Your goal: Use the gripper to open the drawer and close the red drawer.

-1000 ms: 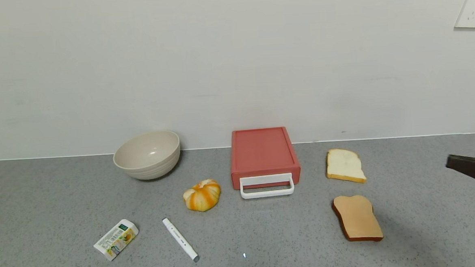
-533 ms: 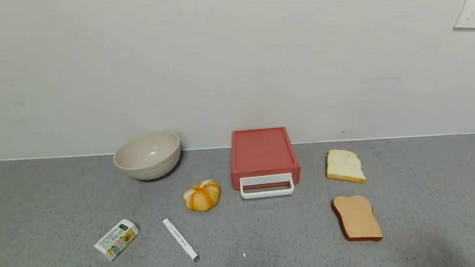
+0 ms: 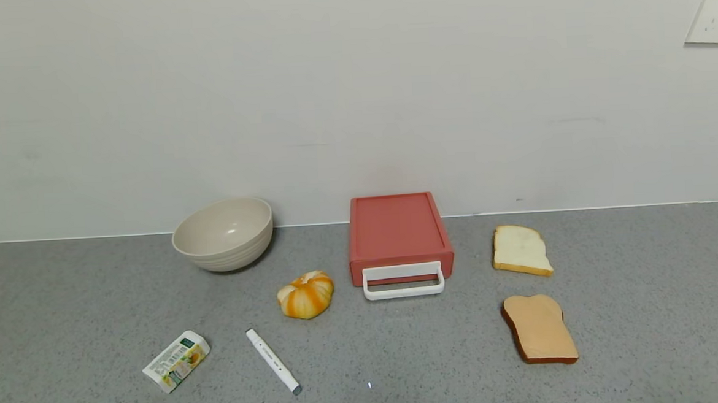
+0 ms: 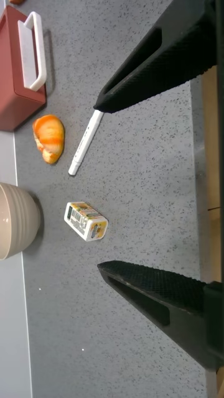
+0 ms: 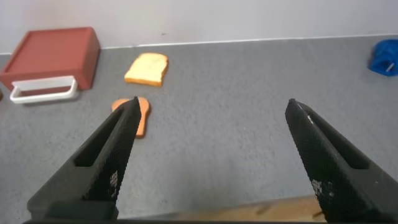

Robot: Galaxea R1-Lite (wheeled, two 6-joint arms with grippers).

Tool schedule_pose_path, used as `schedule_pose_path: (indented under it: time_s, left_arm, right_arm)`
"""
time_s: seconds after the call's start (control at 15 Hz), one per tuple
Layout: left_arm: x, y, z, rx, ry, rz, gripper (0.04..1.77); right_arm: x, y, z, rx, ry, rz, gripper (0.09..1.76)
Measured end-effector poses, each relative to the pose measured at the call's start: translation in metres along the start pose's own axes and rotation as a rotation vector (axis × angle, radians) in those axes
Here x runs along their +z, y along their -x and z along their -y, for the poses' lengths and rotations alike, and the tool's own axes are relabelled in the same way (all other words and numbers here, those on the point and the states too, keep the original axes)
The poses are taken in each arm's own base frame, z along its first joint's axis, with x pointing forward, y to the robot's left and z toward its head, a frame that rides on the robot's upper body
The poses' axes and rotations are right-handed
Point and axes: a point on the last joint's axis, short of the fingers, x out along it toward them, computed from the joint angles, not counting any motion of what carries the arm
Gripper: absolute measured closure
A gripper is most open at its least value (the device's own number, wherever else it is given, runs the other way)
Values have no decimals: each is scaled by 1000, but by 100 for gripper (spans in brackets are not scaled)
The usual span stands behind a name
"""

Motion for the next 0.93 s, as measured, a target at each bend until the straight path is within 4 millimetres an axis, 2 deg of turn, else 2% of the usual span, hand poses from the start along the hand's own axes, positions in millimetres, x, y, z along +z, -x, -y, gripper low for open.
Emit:
schedule_pose_path:
  time_s: [0.27, 0.47, 0.73, 0.93]
  left_arm:
    - [0, 0, 0, 0, 0, 0, 9]
    - [0, 0, 0, 0, 0, 0, 9]
    - [0, 0, 0, 0, 0, 0, 9]
    - [0, 0, 0, 0, 0, 0, 9]
  right_arm:
    - [-34, 23, 3, 43, 22, 50, 14]
    - [-61, 27, 3, 70, 30, 110, 14]
    - [-87, 8, 2, 64, 42, 253, 14]
    - [-118, -16, -1, 63, 68, 225, 14]
